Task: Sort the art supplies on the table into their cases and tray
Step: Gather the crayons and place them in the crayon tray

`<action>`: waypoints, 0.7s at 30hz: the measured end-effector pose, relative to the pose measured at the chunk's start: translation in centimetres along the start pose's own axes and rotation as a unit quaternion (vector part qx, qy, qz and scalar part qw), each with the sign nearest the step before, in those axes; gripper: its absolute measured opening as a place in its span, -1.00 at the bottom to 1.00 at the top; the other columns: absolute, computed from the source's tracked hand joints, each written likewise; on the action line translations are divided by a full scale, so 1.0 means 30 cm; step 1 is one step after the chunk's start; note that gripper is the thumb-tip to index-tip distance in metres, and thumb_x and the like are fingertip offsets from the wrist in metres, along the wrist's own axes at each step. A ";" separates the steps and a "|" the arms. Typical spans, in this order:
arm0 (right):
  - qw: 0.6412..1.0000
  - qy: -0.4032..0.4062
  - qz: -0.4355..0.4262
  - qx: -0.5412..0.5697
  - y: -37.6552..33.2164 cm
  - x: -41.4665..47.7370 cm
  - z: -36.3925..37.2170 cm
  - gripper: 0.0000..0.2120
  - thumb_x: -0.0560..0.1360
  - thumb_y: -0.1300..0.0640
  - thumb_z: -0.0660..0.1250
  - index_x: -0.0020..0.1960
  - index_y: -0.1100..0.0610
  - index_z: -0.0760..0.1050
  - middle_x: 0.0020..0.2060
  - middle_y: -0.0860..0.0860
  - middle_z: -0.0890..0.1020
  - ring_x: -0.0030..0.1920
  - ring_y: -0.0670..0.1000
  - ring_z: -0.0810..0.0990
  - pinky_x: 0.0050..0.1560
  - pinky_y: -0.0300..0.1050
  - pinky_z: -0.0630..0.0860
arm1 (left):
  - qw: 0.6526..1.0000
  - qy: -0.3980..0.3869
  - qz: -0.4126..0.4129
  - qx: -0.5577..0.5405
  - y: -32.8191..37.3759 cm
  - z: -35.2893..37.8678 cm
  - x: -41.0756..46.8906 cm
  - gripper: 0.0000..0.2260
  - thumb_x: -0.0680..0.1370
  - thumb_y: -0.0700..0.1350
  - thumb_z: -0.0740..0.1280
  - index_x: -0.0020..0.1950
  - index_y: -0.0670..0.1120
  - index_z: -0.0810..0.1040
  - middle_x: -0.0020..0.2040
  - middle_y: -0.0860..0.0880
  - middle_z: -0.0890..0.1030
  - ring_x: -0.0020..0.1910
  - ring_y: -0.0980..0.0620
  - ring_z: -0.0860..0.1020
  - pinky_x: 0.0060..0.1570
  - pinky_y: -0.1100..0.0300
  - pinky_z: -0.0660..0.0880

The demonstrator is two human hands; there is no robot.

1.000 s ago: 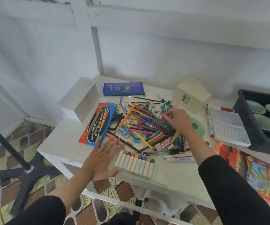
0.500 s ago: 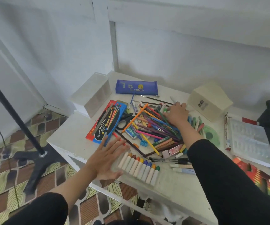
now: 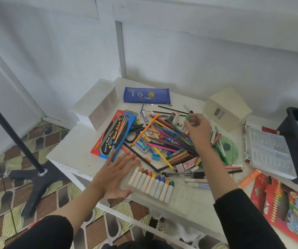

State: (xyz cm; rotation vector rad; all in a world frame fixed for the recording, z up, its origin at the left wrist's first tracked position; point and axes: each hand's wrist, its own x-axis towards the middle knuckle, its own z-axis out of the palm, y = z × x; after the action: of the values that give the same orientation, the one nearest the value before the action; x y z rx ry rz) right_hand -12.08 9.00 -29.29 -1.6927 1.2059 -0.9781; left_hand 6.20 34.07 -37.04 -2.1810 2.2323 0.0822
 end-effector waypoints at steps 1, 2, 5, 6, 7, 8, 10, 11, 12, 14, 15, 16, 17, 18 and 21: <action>1.000 -0.002 0.002 0.021 -0.019 -0.034 -0.025 -0.82 0.47 0.20 0.38 0.07 0.12 0.54 -0.15 -0.01 0.60 -0.12 -0.05 0.57 -0.18 -0.48 0.44 | 1.000 0.000 0.000 -0.001 -0.001 0.001 -0.001 -0.22 0.47 0.44 -0.20 0.49 -0.02 0.26 0.45 -0.07 0.35 0.48 -0.06 0.15 0.41 -0.18 -0.07; 0.999 -0.019 0.006 0.032 -0.030 -0.067 -0.054 -0.83 0.48 0.21 0.37 0.06 0.09 0.54 -0.15 0.01 0.60 -0.14 -0.07 0.55 -0.20 -0.50 0.41 | 1.000 -0.001 0.001 -0.001 -0.001 0.003 -0.002 -0.21 0.47 0.44 -0.20 0.50 -0.02 0.25 0.46 -0.07 0.34 0.48 -0.06 0.14 0.41 -0.18 -0.08; 0.981 -0.193 0.029 0.011 -0.056 -0.166 -0.138 -0.86 0.50 0.18 0.37 0.03 0.00 0.58 -0.24 0.01 0.62 -0.28 -0.12 0.57 -0.24 -0.35 0.49 | 1.000 0.002 0.000 0.001 -0.002 0.002 -0.002 -0.22 0.48 0.44 -0.19 0.50 -0.02 0.24 0.46 -0.07 0.34 0.49 -0.06 0.12 0.41 -0.19 -0.11; 0.968 -0.246 0.039 -0.004 -0.056 -0.198 -0.158 -0.85 0.48 0.18 0.38 0.03 0.01 0.60 -0.25 0.01 0.64 -0.31 -0.13 0.58 -0.25 -0.33 0.52 | 1.000 0.004 0.001 0.002 -0.001 0.000 0.000 -0.22 0.48 0.43 -0.19 0.50 -0.02 0.24 0.46 -0.08 0.34 0.48 -0.06 0.13 0.42 -0.19 -0.11; 0.960 -0.276 0.048 -0.014 -0.062 -0.231 -0.172 -0.84 0.46 0.20 0.41 0.02 0.05 0.61 -0.24 0.02 0.66 -0.31 -0.12 0.60 -0.24 -0.30 0.55 | 1.000 0.006 0.002 0.001 0.001 0.000 0.001 -0.22 0.48 0.43 -0.19 0.50 -0.03 0.25 0.46 -0.08 0.35 0.48 -0.06 0.13 0.42 -0.18 -0.12; 0.957 -0.283 0.054 -0.024 -0.063 -0.258 -0.180 -0.85 0.42 0.22 0.45 -0.01 0.10 0.62 -0.24 0.03 0.67 -0.31 -0.11 0.61 -0.22 -0.28 0.57 | 1.000 0.009 0.002 -0.001 0.002 -0.002 0.001 -0.22 0.48 0.43 -0.19 0.50 -0.03 0.24 0.45 -0.08 0.36 0.48 -0.06 0.13 0.42 -0.17 -0.12; 0.958 -0.275 0.061 -0.049 -0.065 -0.305 -0.190 -0.85 0.35 0.25 0.51 -0.11 0.22 0.60 -0.28 0.01 0.65 -0.33 -0.16 0.59 -0.19 -0.44 0.50 | 1.000 0.013 0.003 -0.005 0.004 -0.001 0.001 -0.22 0.48 0.44 -0.19 0.50 -0.03 0.24 0.45 -0.08 0.36 0.47 -0.05 0.14 0.42 -0.17 -0.10; 0.956 -0.279 0.058 -0.076 -0.064 -0.326 -0.192 -0.85 0.33 0.25 0.52 -0.15 0.25 0.59 -0.34 -0.04 0.63 -0.38 -0.22 0.53 -0.23 -0.56 0.41 | 1.000 0.015 0.003 -0.007 0.004 -0.002 0.000 -0.22 0.48 0.44 -0.19 0.50 -0.02 0.23 0.45 -0.08 0.36 0.47 -0.05 0.14 0.42 -0.17 -0.10; 0.951 -0.288 0.050 -0.098 -0.055 -0.341 -0.193 -0.87 0.33 0.24 0.52 -0.18 0.24 0.61 -0.39 -0.07 0.60 -0.43 -0.24 0.47 -0.31 -0.57 0.36 | 1.000 0.017 0.003 -0.007 0.005 -0.003 0.000 -0.22 0.48 0.44 -0.20 0.50 -0.02 0.23 0.45 -0.08 0.36 0.48 -0.05 0.13 0.42 -0.16 -0.11; 0.944 -0.306 0.046 -0.117 -0.032 -0.363 -0.194 -0.94 0.37 0.20 0.51 -0.21 0.16 0.63 -0.37 -0.01 0.61 -0.48 -0.22 0.42 -0.36 -0.45 0.37 | 1.000 0.022 0.007 -0.008 0.007 -0.006 0.001 -0.22 0.48 0.44 -0.19 0.49 -0.02 0.23 0.45 -0.08 0.36 0.47 -0.05 0.13 0.43 -0.15 -0.13; 0.940 -0.313 0.048 -0.123 -0.026 -0.371 -0.194 -0.97 0.39 0.20 0.48 -0.20 0.13 0.64 -0.32 0.04 0.62 -0.47 -0.21 0.44 -0.36 -0.38 0.41 | 1.000 0.024 0.009 -0.009 0.007 -0.007 0.001 -0.23 0.48 0.44 -0.19 0.49 -0.02 0.23 0.44 -0.08 0.37 0.47 -0.05 0.14 0.43 -0.14 -0.14; 0.938 -0.319 0.047 -0.130 -0.018 -0.377 -0.196 -0.97 0.41 0.20 0.46 -0.19 0.11 0.65 -0.29 0.04 0.61 -0.45 -0.21 0.46 -0.36 -0.34 0.43 | 1.000 0.025 0.010 -0.009 0.007 -0.008 0.001 -0.23 0.48 0.44 -0.18 0.49 -0.02 0.24 0.44 -0.08 0.37 0.47 -0.05 0.14 0.43 -0.14 -0.15; 0.936 -0.321 0.046 -0.138 -0.017 -0.381 -0.197 -0.95 0.42 0.21 0.45 -0.19 0.09 0.65 -0.26 0.02 0.60 -0.43 -0.19 0.47 -0.34 -0.33 0.45 | 1.000 0.024 0.010 -0.009 0.007 -0.007 0.001 -0.23 0.48 0.44 -0.18 0.49 -0.02 0.23 0.44 -0.08 0.36 0.47 -0.04 0.14 0.44 -0.14 -0.16; 0.935 -0.321 0.040 -0.146 -0.014 -0.385 -0.197 -0.93 0.41 0.22 0.46 -0.20 0.07 0.66 -0.23 0.01 0.60 -0.40 -0.17 0.48 -0.33 -0.32 0.45 | 1.000 0.022 0.010 -0.007 0.006 -0.007 0.001 -0.23 0.48 0.44 -0.18 0.49 -0.02 0.22 0.45 -0.08 0.35 0.48 -0.04 0.13 0.43 -0.15 -0.16; 0.932 -0.330 0.020 -0.148 -0.029 -0.399 -0.200 -0.89 0.37 0.23 0.49 -0.26 0.04 0.64 -0.22 0.02 0.60 -0.37 -0.11 0.46 -0.31 -0.27 0.48 | 1.000 0.017 0.008 -0.003 0.000 0.001 -0.001 -0.22 0.47 0.44 -0.18 0.51 -0.01 0.20 0.46 -0.07 0.33 0.49 -0.03 0.11 0.42 -0.20 -0.14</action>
State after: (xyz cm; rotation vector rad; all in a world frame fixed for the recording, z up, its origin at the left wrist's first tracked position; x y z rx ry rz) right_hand -20.14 19.62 -27.87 -1.9934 0.9456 -0.1512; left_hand 6.19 34.10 -37.05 -2.1837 2.2708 0.0509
